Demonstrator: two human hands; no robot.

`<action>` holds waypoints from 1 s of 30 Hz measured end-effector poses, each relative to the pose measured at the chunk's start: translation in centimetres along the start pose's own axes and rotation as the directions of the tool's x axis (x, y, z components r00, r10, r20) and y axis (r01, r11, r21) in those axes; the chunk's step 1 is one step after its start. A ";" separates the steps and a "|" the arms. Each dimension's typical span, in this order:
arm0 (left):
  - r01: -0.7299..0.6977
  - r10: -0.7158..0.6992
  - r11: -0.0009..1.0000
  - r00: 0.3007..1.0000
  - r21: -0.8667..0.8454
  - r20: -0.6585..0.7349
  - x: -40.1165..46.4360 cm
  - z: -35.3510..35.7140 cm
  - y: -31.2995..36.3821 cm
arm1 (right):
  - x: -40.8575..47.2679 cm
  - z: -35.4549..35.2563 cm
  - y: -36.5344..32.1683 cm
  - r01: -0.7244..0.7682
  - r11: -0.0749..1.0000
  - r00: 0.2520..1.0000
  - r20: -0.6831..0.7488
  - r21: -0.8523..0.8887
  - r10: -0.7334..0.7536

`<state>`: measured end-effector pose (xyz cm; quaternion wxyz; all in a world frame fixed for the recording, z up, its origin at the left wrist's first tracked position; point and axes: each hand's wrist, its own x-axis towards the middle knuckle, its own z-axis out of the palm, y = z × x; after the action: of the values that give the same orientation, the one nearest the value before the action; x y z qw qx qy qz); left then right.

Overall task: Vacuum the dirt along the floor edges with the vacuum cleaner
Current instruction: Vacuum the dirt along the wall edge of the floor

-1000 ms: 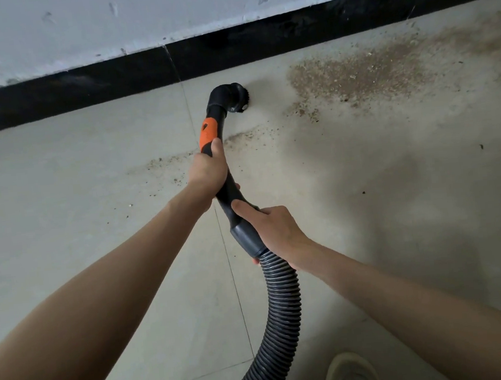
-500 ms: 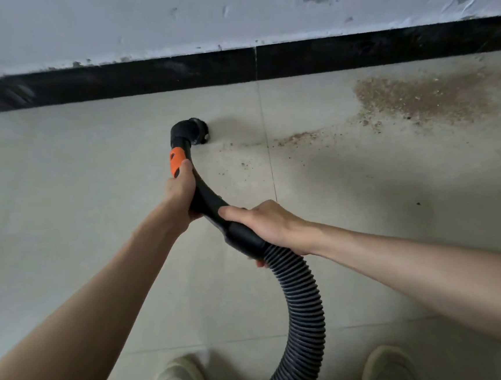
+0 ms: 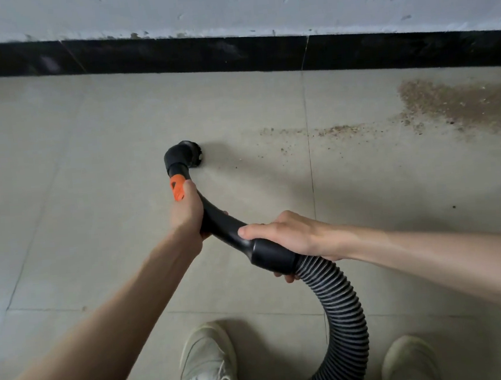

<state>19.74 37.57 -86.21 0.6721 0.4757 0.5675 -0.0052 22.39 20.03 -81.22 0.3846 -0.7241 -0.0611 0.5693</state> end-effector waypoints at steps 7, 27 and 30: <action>0.007 -0.010 0.994 1.000 0.112 0.025 -2.1 1.9 -1.5 | -0.6 0.3 -0.1 0.097 0.833 0.975 -0.117 -0.545 -0.190; -0.025 -0.008 0.978 0.988 0.207 0.155 -3.8 5.4 -3.3 | -2.3 -0.8 3.5 0.030 0.877 0.965 -0.213 -0.480 -0.150; -0.041 0.006 0.976 0.987 0.214 0.159 -3.3 5.8 -2.2 | -1.6 -1.4 2.9 0.024 0.874 0.959 -0.236 -0.486 -0.158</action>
<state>21.76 30.82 -85.66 0.6591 0.5508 0.5029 -0.0965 22.05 16.52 -81.70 0.2253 -0.8631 -0.1814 0.4140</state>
